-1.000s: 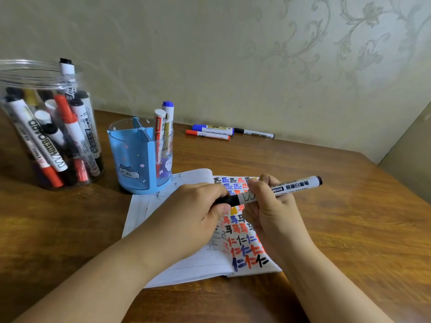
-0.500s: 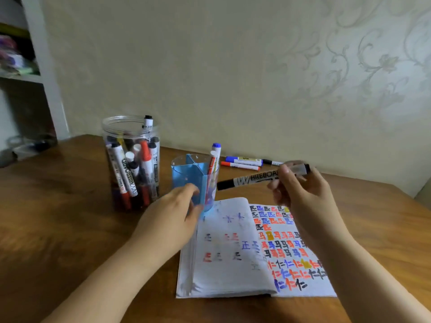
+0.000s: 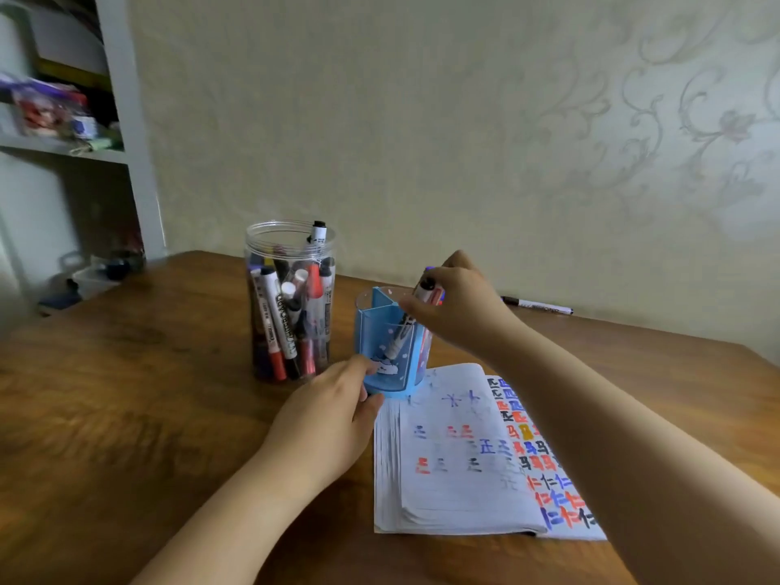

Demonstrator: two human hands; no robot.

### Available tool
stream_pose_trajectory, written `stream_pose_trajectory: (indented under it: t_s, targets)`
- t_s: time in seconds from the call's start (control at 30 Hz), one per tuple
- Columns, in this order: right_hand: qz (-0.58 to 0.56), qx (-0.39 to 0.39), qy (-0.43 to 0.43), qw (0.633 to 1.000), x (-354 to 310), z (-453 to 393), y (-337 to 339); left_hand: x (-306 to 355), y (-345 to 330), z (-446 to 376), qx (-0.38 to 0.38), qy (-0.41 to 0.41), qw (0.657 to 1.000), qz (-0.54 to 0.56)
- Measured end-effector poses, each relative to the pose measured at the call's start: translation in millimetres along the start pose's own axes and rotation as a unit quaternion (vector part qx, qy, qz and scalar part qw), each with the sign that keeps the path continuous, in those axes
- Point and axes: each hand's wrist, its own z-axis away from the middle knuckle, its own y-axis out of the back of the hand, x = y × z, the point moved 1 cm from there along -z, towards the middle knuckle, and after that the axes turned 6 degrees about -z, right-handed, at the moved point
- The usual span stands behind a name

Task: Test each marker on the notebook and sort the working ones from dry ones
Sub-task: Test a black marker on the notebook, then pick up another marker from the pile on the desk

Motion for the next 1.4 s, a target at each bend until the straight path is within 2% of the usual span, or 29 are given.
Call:
stream_pose_trajectory:
  t_s: [0.17,0.27,0.37,0.47,0.57,0.8,1.13,1.4]
  targets:
    - [-0.038,-0.006,-0.004,0.999,8,3,5,11,-4,-3,-0.061,-0.041,0.997,0.013]
    - [-0.080,0.035,-0.015,0.996,29,6,21,27,-7,-12,-0.074,-0.064,0.995,0.011]
    - [-0.076,0.063,-0.085,0.992,70,11,37,48,-18,-28,-0.069,-0.092,0.993,0.018]
    - [-0.026,0.027,-0.148,0.988,115,20,40,71,-38,-46,-0.074,-0.118,0.989,0.049]
    - [0.046,-0.032,-0.161,0.985,149,24,38,88,-66,-68,-0.059,-0.147,0.986,0.048]
    - [0.143,-0.120,-0.127,0.974,205,-15,15,82,-119,-93,-0.030,-0.098,0.993,0.065]
    - [0.152,-0.145,-0.052,0.976,227,-114,-56,73,-136,-100,0.024,-0.051,0.996,0.074]
    - [0.149,-0.133,-0.057,0.978,219,-107,-55,72,-139,-99,0.033,-0.064,0.996,0.054]
